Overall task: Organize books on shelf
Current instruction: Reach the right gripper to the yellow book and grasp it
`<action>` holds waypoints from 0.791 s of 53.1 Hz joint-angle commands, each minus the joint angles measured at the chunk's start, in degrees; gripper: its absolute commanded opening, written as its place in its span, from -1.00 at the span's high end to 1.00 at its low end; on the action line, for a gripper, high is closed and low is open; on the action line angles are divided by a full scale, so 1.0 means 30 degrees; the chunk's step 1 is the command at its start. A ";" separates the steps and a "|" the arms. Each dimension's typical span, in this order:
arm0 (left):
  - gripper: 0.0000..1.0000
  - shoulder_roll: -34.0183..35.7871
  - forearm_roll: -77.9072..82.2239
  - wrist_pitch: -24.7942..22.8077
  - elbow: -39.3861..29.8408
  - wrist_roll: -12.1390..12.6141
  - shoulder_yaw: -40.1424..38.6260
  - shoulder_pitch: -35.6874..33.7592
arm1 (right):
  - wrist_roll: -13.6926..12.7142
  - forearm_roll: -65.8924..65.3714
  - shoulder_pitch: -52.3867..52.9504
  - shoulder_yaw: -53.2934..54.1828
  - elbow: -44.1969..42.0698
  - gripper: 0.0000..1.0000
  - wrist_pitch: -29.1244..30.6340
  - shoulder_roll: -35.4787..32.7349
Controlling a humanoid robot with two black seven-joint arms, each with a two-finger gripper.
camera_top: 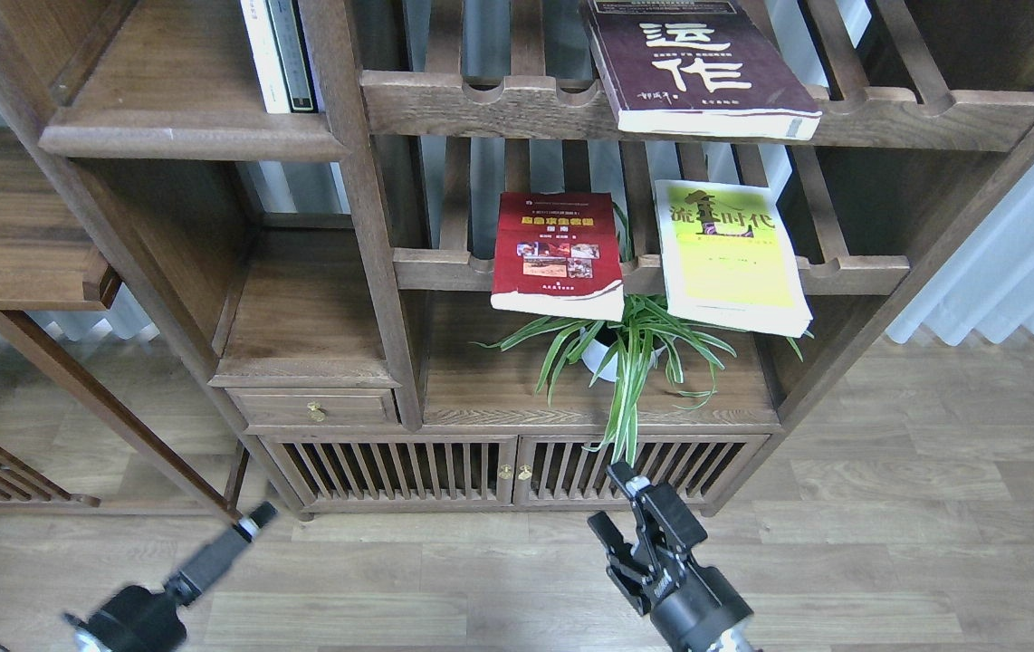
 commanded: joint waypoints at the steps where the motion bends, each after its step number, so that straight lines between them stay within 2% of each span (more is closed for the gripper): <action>1: -1.00 -0.0066 0.0095 0.0001 0.0357 0.0131 -0.0167 -0.1269 | -0.0029 0.0030 0.0714 0.0031 -0.0033 -0.98 0.0042 -0.0064; 5: -1.00 0.0138 0.0183 0.0001 0.0535 0.0073 -0.0284 -0.1593 | -0.0059 0.0030 0.0949 0.0061 -0.0180 -0.98 0.0042 -0.0064; 7: -1.00 0.0109 0.0183 0.0001 0.0564 -0.0219 -0.0606 -0.1652 | -0.0088 0.0030 0.1008 0.0061 -0.0297 -0.98 0.0042 -0.0064; 9: -1.00 0.0109 0.0183 0.0001 0.0593 0.0100 -0.1220 -0.1652 | -0.0088 0.0030 0.1095 0.0090 -0.0385 -0.98 0.0071 -0.0064; 14: -1.00 0.0022 0.0183 0.0001 0.1032 0.0102 -0.1953 -0.1652 | -0.0088 0.0060 0.1914 0.0207 -0.0444 -0.98 0.0042 -0.0473; 23: -1.00 -0.0125 0.0183 0.0001 0.1091 0.0073 -0.1809 -0.1652 | -0.0030 0.0031 0.3058 0.0090 -0.0531 -0.98 0.0042 -0.1148; 39: -1.00 -0.0506 0.0183 0.0001 0.1999 0.0014 -0.1545 -0.1740 | -0.0205 -0.0087 0.5344 -0.0819 -0.2611 -0.98 0.0101 -0.2233; 42: -1.00 -0.0535 0.0154 0.0001 0.1999 0.0014 -0.1545 -0.1740 | -0.0147 -0.0058 0.5432 -0.0644 -0.2728 -0.98 0.0830 -0.2058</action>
